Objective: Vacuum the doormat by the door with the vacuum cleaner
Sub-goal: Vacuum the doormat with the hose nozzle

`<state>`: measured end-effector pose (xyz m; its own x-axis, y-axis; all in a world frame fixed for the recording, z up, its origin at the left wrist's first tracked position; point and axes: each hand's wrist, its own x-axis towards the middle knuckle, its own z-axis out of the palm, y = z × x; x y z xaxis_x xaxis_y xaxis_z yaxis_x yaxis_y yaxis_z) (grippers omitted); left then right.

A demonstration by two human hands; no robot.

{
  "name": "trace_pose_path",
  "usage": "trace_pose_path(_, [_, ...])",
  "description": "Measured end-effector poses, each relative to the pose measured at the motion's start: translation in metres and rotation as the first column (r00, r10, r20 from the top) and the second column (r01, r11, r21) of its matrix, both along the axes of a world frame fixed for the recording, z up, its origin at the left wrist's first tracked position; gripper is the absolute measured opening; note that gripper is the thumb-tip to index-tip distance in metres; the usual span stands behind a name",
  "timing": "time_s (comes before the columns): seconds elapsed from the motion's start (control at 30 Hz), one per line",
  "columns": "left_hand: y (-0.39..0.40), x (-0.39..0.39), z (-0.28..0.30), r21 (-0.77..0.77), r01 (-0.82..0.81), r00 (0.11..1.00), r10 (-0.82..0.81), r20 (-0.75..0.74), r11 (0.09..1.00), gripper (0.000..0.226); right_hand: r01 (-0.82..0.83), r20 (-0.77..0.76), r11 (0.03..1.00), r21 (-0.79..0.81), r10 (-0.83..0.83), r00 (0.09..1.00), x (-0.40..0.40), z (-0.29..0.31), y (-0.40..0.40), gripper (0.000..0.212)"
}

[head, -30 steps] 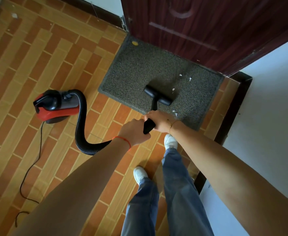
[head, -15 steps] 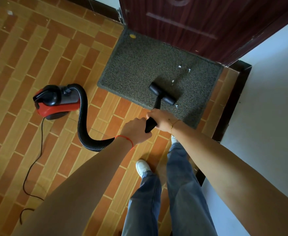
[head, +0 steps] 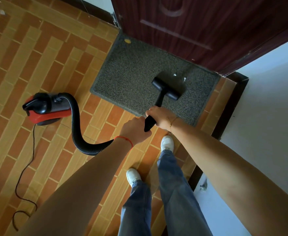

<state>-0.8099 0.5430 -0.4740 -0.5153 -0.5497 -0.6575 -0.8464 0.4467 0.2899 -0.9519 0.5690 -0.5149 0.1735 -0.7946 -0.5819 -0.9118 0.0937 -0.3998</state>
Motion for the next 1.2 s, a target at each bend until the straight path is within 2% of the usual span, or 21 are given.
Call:
trace_pose_path(0.27, [-0.034, -0.073, -0.001, 0.023, -0.048, 0.998, 0.048, -0.028, 0.999, 0.017, -0.040, -0.022, 0.999, 0.010, 0.040, 0.999, -0.073, 0.005, -0.038, 0.024])
trace_pose_path(0.63, [-0.074, -0.131, -0.004, -0.017, -0.039, 0.999, 0.038, -0.032, 0.999, 0.022, -0.019, -0.011, 1.000, 0.000, 0.019, 1.000, -0.131, 0.005, -0.077, 0.024])
trace_pose_path(0.9, [-0.076, -0.115, 0.002, 0.002, -0.051, 0.998, 0.051, -0.049, 0.999, 0.015, -0.017, 0.004, 1.000, 0.016, 0.017, 1.000, -0.117, 0.011, -0.078, 0.024])
trace_pose_path(1.2, [-0.048, -0.045, 0.006, -0.006, -0.035, 0.999, 0.035, -0.018, 0.999, 0.019, -0.037, -0.015, 0.999, 0.028, 0.037, 0.999, -0.047, 0.013, -0.051, 0.024])
